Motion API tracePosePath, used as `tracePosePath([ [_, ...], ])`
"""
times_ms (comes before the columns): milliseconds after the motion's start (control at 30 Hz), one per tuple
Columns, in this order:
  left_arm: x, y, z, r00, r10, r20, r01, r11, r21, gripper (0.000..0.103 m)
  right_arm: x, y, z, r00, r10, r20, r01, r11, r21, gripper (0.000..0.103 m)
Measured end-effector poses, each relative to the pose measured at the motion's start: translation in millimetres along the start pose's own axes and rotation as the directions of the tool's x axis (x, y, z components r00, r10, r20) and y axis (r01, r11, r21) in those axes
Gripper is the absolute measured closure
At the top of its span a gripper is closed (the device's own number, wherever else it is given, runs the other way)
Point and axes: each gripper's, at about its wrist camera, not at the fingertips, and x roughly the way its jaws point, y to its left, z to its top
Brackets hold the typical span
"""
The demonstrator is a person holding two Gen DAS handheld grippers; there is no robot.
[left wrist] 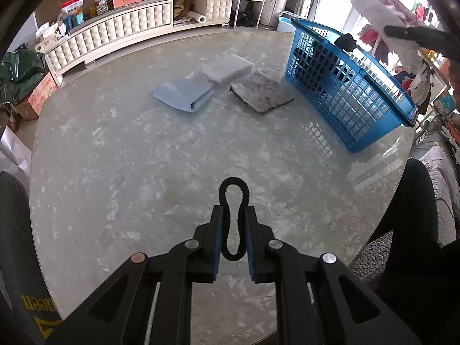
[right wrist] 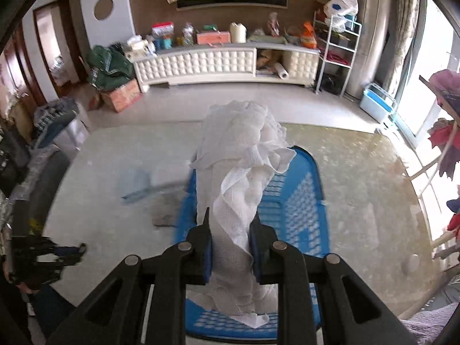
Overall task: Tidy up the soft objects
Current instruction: 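Carry the gauze cloth over the blue basket with the right gripper, then lower the gauze cloth into the basket and open the right gripper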
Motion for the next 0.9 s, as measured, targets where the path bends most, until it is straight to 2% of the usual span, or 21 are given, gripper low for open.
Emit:
tracePosePath([
  [333, 0, 11, -4, 1.0, 0.008, -0.005, -0.008, 0.999, -0.05, 0.09, 48, -18, -5, 0.991, -0.05, -0.123, 0.049, 0.999, -0.009, 0.084],
  [567, 6, 20, -9, 1.0, 0.017, -0.021, -0.019, 0.997, -0.081, 0.09, 82, -23, -5, 0.971, -0.086, -0.223, 0.08, 0.996, -0.037, 0.083],
  [900, 16, 26, -12, 0.999, 0.009, -0.037, -0.013, 0.996, -0.091, 0.09, 97, -17, -5, 0.952, -0.142, -0.27, 0.118, 0.988, -0.104, 0.082],
])
